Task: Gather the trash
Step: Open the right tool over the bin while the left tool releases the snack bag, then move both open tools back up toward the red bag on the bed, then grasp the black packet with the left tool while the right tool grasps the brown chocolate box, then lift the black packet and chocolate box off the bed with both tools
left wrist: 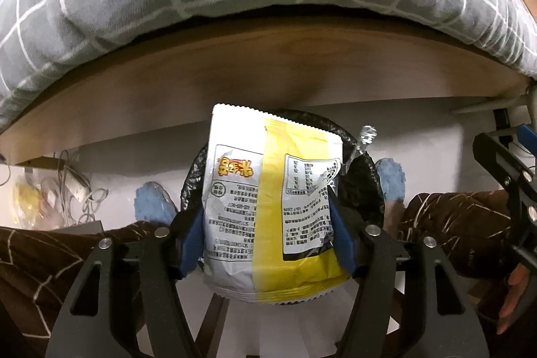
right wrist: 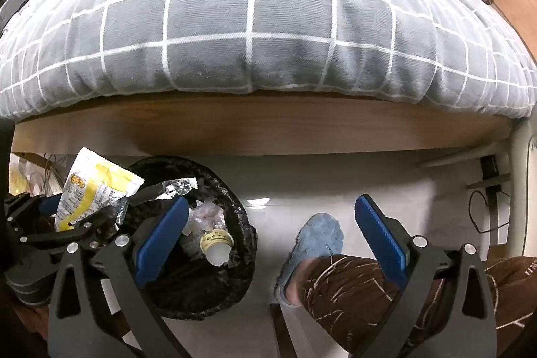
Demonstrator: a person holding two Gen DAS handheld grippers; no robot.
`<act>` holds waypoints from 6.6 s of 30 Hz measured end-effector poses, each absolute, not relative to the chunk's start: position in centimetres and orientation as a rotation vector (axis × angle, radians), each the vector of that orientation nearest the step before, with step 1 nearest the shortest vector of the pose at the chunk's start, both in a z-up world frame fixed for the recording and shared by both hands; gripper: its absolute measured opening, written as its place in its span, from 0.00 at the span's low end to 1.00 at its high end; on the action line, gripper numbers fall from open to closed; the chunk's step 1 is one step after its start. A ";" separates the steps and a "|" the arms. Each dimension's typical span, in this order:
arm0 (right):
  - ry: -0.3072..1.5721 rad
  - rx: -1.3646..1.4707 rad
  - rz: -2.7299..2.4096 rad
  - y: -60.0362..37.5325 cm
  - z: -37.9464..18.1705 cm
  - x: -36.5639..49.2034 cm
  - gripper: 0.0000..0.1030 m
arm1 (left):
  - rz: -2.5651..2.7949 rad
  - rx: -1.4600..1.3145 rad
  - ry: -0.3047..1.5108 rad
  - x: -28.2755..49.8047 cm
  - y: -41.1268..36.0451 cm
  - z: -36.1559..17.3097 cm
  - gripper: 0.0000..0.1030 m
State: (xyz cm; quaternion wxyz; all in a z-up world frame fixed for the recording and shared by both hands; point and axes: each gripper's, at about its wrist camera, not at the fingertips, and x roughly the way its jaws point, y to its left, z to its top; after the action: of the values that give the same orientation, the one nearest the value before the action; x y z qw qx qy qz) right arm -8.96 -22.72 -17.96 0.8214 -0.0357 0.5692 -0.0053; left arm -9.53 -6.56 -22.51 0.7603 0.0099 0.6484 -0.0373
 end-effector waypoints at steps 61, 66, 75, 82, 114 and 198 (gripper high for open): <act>0.720 -0.004 0.026 -23.8 3.2 -4.6 0.93 | -0.015 -0.044 0.828 -4.6 -2.3 1.8 0.94; 0.729 -0.003 0.021 -24.1 3.5 -0.7 0.93 | -0.037 -0.062 0.825 -0.8 -3.0 2.2 0.94; 0.762 -0.011 0.002 -24.5 2.6 9.0 0.93 | -0.079 -0.071 0.840 7.0 -5.3 0.8 0.94; 0.795 -0.003 -0.001 -24.7 0.3 14.5 0.93 | -0.096 -0.052 0.872 12.0 -6.6 -1.7 0.89; 1.079 0.194 -0.056 -22.0 -3.6 26.6 0.93 | -0.018 -0.095 0.763 14.3 3.5 2.3 0.03; 0.762 -0.017 -0.072 -19.0 4.6 10.3 0.89 | -0.056 -0.065 0.838 6.0 0.6 3.7 0.03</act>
State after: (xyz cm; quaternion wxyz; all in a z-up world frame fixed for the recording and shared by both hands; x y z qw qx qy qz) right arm 10.25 -19.04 4.59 0.9277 -0.0084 0.3717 -0.0354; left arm 6.02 0.57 3.69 0.9126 -0.0316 0.4067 -0.0272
